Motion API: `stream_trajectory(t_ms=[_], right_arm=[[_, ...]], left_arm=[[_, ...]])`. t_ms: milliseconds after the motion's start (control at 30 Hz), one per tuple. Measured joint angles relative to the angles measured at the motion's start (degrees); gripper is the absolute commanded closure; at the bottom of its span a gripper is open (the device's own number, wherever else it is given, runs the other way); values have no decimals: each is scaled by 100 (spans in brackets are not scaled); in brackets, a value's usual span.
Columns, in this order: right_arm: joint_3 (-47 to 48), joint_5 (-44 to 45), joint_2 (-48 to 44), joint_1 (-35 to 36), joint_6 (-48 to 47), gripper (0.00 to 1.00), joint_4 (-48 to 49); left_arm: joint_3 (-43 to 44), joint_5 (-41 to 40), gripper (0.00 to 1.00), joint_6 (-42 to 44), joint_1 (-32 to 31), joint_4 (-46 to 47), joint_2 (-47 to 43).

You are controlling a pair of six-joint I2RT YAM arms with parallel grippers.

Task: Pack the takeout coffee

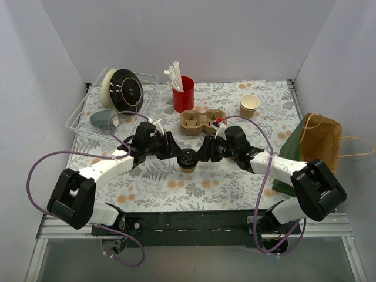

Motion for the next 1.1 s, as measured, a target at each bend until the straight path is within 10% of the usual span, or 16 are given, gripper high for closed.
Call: stream_trajectory(t_ms=[467,1100], right_arm=[[439,-142,57,-17,-426,36,-800],[1696,-804,651,-295,-1587,43,-1814]], left_arm=[[542,-96,23,269,-7,-671,269],[262,-221,28,13,-81,-1287,-564]])
